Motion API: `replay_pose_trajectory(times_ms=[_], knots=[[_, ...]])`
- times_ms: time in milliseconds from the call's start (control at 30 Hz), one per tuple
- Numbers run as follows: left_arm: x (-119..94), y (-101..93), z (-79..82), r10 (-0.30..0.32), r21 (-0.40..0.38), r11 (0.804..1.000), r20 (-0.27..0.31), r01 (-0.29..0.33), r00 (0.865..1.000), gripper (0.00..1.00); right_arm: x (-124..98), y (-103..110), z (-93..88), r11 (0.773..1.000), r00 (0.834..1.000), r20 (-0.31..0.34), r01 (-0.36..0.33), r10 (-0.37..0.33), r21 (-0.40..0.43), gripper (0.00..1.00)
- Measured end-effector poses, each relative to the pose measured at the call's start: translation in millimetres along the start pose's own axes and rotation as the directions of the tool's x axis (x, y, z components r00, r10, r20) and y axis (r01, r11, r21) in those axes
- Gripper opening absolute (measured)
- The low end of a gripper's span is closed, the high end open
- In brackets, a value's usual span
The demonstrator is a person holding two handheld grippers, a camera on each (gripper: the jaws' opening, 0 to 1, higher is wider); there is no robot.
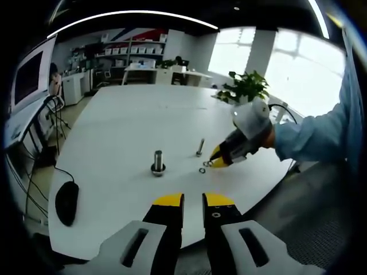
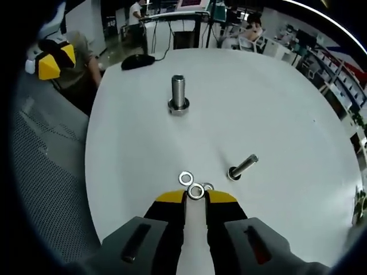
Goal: Place the washer onto the threaded stud by aligning its center hole with the stud, sliding it down to the base, and recovering from edge contact or off-axis alignment until the washer reaches the visible bottom stop.
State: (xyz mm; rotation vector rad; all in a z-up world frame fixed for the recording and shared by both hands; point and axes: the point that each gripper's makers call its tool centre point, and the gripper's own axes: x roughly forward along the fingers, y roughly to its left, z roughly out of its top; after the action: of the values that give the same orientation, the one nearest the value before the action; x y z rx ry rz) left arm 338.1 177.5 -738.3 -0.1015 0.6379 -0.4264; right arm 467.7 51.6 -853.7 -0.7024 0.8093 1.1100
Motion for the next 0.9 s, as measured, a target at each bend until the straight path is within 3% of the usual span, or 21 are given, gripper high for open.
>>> replay_pose_trajectory(times_ms=[200,367,900], knots=[[-0.1,-0.1,-0.7,0.000,0.001,1.000,-0.003,0.000,1.000,0.10,-3.8,-9.6,4.3,0.999,1.000,0.023,0.014,-0.015,0.037,0.14],[-0.2,0.4,-0.5,0.002,0.001,1.000,-0.002,-0.002,1.000,0.10,-9.7,-21.5,13.2,0.998,0.997,0.035,0.064,-0.063,-0.017,0.14],[0.0,0.8,-1.3,0.004,-0.002,1.000,-0.008,-0.004,1.000,0.10,-21.2,-37.9,40.8,0.994,0.988,0.117,0.105,-0.103,-0.010,0.14]])
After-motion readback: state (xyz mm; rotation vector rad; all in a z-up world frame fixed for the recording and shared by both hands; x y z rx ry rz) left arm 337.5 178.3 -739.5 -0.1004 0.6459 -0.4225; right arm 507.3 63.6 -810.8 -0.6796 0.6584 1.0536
